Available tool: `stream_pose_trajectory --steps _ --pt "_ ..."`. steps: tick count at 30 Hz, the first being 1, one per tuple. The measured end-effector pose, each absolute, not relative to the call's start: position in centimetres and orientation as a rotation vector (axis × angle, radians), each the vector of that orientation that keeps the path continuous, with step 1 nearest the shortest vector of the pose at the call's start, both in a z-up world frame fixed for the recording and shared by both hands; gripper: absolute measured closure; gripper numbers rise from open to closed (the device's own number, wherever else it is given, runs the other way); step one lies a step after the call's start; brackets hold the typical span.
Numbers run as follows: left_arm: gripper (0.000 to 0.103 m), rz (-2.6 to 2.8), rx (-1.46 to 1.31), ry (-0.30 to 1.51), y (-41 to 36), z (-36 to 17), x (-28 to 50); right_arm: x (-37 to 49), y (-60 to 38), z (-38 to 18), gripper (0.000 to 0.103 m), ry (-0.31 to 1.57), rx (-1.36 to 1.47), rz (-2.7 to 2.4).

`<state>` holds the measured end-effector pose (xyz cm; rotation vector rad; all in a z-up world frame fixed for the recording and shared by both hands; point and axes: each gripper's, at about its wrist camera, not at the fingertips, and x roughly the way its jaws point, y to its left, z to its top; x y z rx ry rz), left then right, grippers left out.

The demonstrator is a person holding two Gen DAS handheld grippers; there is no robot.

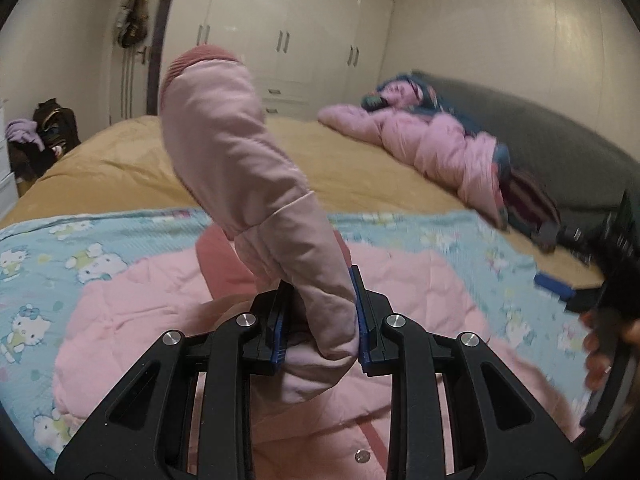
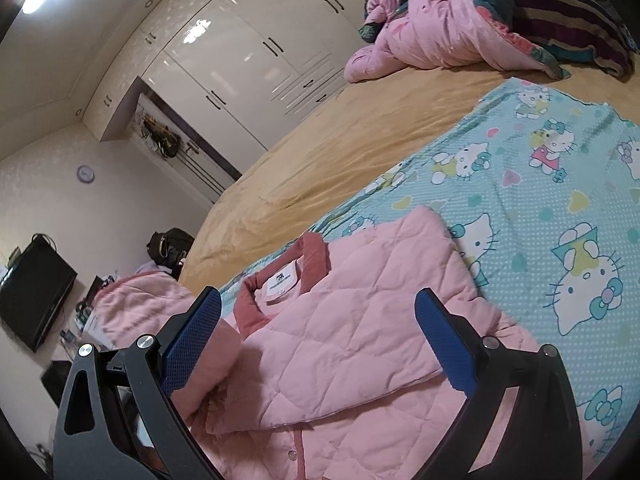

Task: Fold large clothes
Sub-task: 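Carry the held sleeve up toward the jacket front with the left gripper, then lay the sleeve across the jacket front and open the left gripper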

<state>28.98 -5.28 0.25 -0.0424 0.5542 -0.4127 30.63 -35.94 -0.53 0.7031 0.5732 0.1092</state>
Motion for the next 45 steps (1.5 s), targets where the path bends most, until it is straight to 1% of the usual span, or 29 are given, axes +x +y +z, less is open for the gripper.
stream_pose_trajectory --steps 7,14,17,19,20,21,23,24,25,26,27,28,30,34,38,41,42,44,45 --pt "0.084 -0.432 0.087 0.622 -8.6 -2.6 29.1 30.4 -37.7 -1.2 0.006 0.568 0.764 0.095" --pt "0.080 -0.459 0.189 0.668 -11.2 -4.8 28.8 30.3 -38.7 -1.7 0.006 0.572 0.796 0.082" --pt "0.075 -0.456 0.265 0.677 -12.5 -5.9 28.3 30.4 -39.1 -2.2 0.006 0.579 0.813 0.079" --pt "0.068 -0.455 0.304 0.692 -13.4 -6.5 27.9 30.4 -39.4 -2.5 0.006 0.582 0.828 0.077" --pt "0.058 -0.461 0.320 0.700 -13.9 -6.7 27.7 30.5 -39.5 -2.6 0.006 0.585 0.834 0.076" --pt "0.045 -0.470 0.337 0.704 -14.4 -7.1 27.4 30.5 -39.6 -2.8 0.006 0.591 0.840 0.077" --pt "0.029 -0.496 0.379 0.715 -15.5 -7.6 26.7 30.7 -39.7 -3.1 0.006 0.601 0.847 0.084" --pt "0.024 -0.500 0.411 0.720 -16.1 -7.9 26.2 30.8 -39.7 -3.3 0.006 0.607 0.853 0.090" --pt "0.023 -0.499 0.447 0.717 -16.7 -8.1 25.7 30.9 -39.7 -3.4 0.006 0.614 0.856 0.093" --pt "0.019 -0.504 0.464 0.713 -17.0 -8.1 25.4 31.1 -39.7 -3.6 0.006 0.623 0.860 0.102" --pt "0.013 -0.522 0.477 0.715 -17.4 -8.0 24.9 31.3 -39.7 -3.8 0.006 0.630 0.862 0.109" --pt "0.009 -0.546 0.481 0.724 -17.5 -7.8 24.6 31.5 -39.5 -4.0 0.006 0.647 0.863 0.119" --pt "0.009 -0.571 0.473 0.735 -17.4 -7.1 24.2 31.9 -39.4 -4.5 0.006 0.665 0.876 0.148" --pt "0.009 -0.599 0.336 0.730 -14.8 -4.2 24.7 32.7 -39.1 -5.2 0.006 0.694 0.906 0.213" --pt "0.009 -0.526 0.132 0.697 -8.5 -0.4 27.1 34.3 -37.3 -5.4 0.006 0.736 0.870 0.269" --pt "0.009 -0.321 0.044 0.690 -2.6 0.6 29.2 35.7 -35.5 -5.6 0.007 0.765 0.829 0.299" --pt "0.009 -0.257 0.019 0.699 -0.8 0.6 29.8 36.0 -35.0 -5.7 0.008 0.772 0.821 0.306" --pt "0.009 -0.152 -0.058 0.718 3.3 0.5 30.8 36.9 -33.9 -6.0 0.017 0.794 0.810 0.326" --pt "0.009 -0.112 -0.111 0.726 5.4 0.3 31.1 37.4 -33.3 -6.3 0.021 0.810 0.806 0.336"
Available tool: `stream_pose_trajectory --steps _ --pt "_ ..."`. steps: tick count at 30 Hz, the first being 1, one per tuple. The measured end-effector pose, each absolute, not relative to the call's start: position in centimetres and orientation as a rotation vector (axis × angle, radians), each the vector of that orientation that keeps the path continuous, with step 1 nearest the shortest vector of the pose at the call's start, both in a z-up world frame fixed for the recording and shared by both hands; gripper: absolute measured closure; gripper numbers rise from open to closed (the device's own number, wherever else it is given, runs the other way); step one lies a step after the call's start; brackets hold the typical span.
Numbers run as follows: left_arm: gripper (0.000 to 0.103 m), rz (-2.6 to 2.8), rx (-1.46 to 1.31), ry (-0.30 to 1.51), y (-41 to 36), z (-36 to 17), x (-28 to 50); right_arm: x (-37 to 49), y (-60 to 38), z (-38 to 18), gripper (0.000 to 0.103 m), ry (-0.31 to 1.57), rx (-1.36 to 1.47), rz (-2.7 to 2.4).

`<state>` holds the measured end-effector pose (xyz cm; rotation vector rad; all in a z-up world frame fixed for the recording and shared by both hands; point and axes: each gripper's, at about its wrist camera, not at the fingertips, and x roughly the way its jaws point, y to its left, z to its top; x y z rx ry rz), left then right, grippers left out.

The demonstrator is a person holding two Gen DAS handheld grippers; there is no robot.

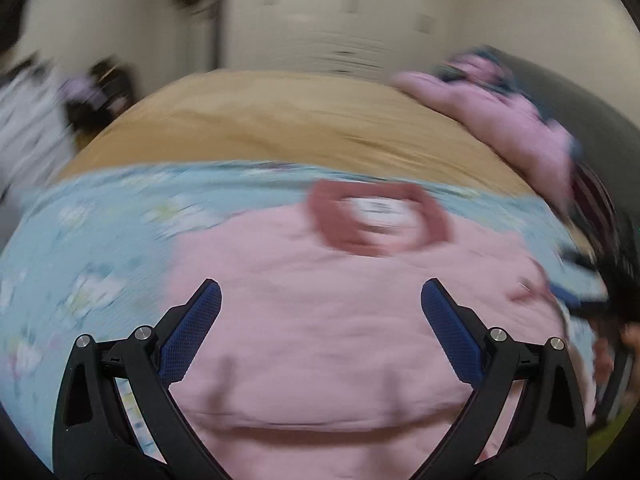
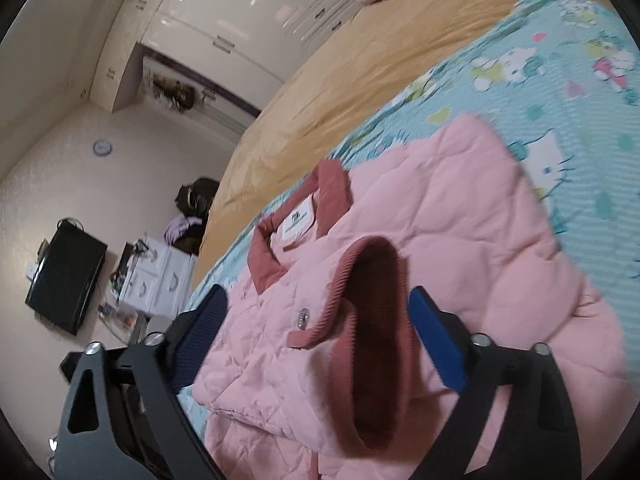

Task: Fold large clothes
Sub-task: 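Lay the sleeve across the jacket front and open the left gripper, then grasp the laid sleeve cuff with the right gripper and straighten it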

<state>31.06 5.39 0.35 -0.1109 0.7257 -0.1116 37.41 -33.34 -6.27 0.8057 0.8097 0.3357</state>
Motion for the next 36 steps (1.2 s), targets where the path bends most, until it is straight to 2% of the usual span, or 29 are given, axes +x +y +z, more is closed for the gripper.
stream_pose_trajectory --steps 3,6,8,11,17,21,28,30,33,36 --pt "0.009 -0.047 -0.255 0.718 10.4 0.3 31.0 38.3 -32.5 -7.0 0.032 0.834 0.812 0.335" --pt "0.009 0.000 -0.354 0.701 14.0 0.2 30.5 38.7 -32.2 -8.0 0.049 0.858 0.796 0.317" --pt "0.009 0.019 -0.391 0.695 15.4 0.3 30.4 39.1 -31.9 -8.8 0.077 0.879 0.794 0.319" --pt "0.009 0.054 -0.455 0.687 17.3 -0.1 30.2 38.9 -31.0 -8.2 0.087 0.837 0.698 0.304" --pt "0.009 0.062 -0.516 0.690 18.0 -0.6 30.3 36.6 -28.6 -1.8 0.090 0.601 0.437 0.302" --pt "0.009 0.004 -0.478 0.710 15.6 -1.1 31.4 34.9 -28.5 1.5 0.090 0.439 0.317 0.276" --pt "0.011 -0.110 -0.352 0.751 9.7 -2.6 33.0 36.8 -29.8 -0.9 0.090 0.505 0.302 0.211" --pt "0.030 -0.130 -0.345 0.772 8.9 -3.3 33.3 37.1 -30.9 -1.8 0.090 0.524 0.355 0.212" --pt "0.054 -0.180 -0.341 0.803 7.6 -4.2 33.6 37.2 -31.3 -2.3 0.090 0.538 0.379 0.203" --pt "0.062 -0.207 -0.309 0.833 6.1 -4.8 33.8 37.2 -31.4 -2.4 0.090 0.537 0.387 0.202"
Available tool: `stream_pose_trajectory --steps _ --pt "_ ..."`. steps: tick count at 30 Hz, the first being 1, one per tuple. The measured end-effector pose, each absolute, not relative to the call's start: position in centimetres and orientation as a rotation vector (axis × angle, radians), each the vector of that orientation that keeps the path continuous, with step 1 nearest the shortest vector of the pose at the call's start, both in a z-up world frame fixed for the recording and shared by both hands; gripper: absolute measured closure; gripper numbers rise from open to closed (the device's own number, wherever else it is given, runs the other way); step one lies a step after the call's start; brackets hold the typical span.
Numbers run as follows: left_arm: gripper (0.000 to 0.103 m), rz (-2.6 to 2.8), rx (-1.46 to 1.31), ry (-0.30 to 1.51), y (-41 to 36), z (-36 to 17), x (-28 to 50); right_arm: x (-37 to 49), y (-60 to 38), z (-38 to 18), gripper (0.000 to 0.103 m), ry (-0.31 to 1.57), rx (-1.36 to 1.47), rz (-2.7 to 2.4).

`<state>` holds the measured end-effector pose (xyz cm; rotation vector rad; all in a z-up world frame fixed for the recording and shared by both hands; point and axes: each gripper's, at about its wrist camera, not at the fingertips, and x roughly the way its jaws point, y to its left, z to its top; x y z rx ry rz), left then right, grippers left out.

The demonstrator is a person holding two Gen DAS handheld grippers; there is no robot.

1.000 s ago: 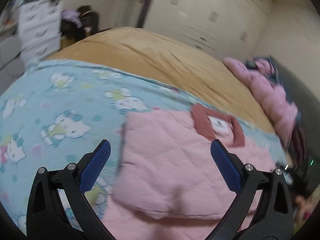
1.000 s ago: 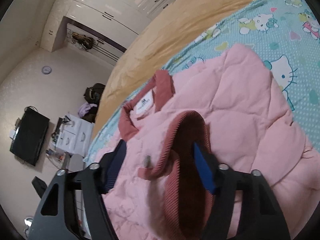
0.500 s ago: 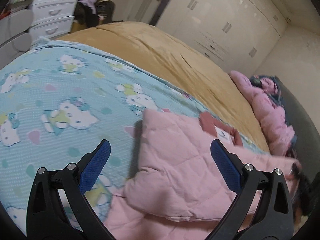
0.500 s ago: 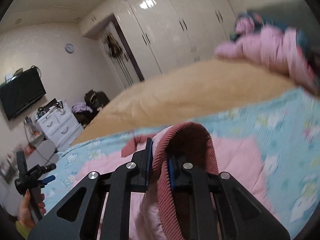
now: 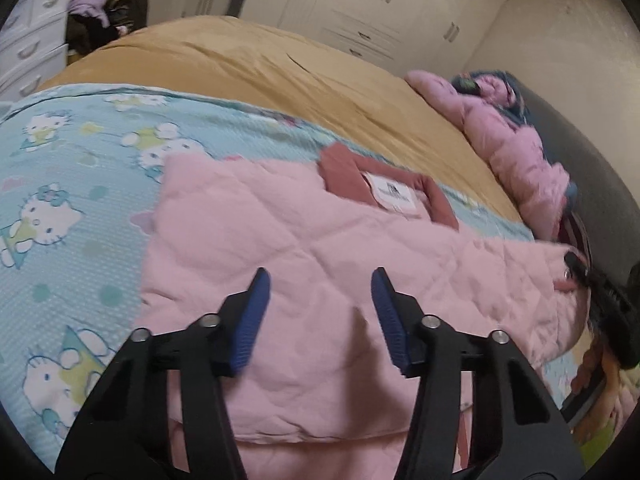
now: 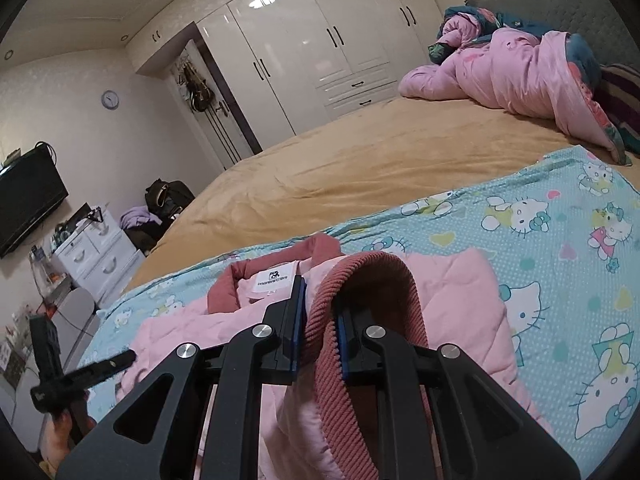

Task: Fold large clothes
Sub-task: 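Grasp the laid sleeve cuff with the right gripper and straighten it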

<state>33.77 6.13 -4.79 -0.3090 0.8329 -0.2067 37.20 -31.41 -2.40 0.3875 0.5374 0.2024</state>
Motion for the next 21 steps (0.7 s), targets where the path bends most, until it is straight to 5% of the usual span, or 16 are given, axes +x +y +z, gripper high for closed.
stream_pose_trajectory --steps 12,21 --pt "0.061 -0.163 -0.178 0.952 3.2 -8.4 35.0 37.3 -31.4 -2.3 0.090 0.546 0.376 0.192" --pt "0.060 -0.165 -0.189 0.972 3.2 -9.4 35.6 37.3 -32.5 -2.9 0.079 0.624 0.430 0.122"
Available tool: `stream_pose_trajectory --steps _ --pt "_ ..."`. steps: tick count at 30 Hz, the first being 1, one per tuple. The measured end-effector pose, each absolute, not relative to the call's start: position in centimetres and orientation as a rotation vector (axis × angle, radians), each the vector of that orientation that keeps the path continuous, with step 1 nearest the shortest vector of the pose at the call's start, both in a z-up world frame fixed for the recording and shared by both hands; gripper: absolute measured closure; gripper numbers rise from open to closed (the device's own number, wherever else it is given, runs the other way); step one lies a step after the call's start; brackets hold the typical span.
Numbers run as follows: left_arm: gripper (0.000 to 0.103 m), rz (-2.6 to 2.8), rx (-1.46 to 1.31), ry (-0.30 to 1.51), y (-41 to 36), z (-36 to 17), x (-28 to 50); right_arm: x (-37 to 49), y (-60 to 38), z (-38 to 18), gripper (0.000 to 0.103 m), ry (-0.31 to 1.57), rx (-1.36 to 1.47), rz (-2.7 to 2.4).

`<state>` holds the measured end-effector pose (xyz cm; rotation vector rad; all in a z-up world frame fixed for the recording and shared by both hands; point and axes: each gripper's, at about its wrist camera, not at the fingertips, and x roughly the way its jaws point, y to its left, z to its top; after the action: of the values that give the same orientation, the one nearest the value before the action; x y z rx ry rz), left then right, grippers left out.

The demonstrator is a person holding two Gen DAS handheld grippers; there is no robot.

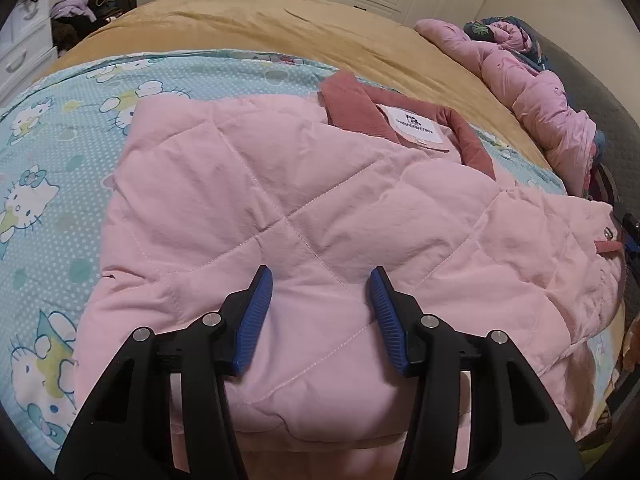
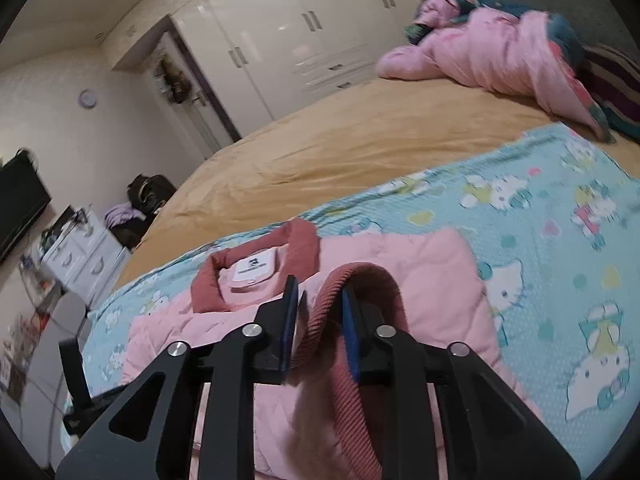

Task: Fold large clothes
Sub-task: 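Grasp the laid sleeve cuff with the right gripper and straighten it, then release the cuff and lift both grippers above the jacket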

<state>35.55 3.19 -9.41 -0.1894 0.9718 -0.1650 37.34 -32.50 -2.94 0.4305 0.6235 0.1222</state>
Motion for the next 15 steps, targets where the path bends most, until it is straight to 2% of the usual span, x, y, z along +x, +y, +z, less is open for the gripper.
stream_pose_trajectory --steps 2,6,8,15 --pt "0.060 -0.165 -0.188 0.973 3.2 -9.4 35.5 36.9 -32.7 -2.6 0.069 0.606 0.442 0.104" --pt "0.060 -0.166 -0.193 0.975 3.2 -9.5 35.5 35.5 -32.0 -0.8 0.063 0.535 0.404 0.084" --pt "0.060 -0.166 -0.193 0.974 3.2 -9.5 35.6 35.3 -31.3 -0.1 0.055 0.526 0.387 0.112" --pt "0.060 -0.164 -0.193 0.976 3.2 -9.4 35.6 36.1 -24.7 -0.8 0.038 0.613 0.214 0.244"
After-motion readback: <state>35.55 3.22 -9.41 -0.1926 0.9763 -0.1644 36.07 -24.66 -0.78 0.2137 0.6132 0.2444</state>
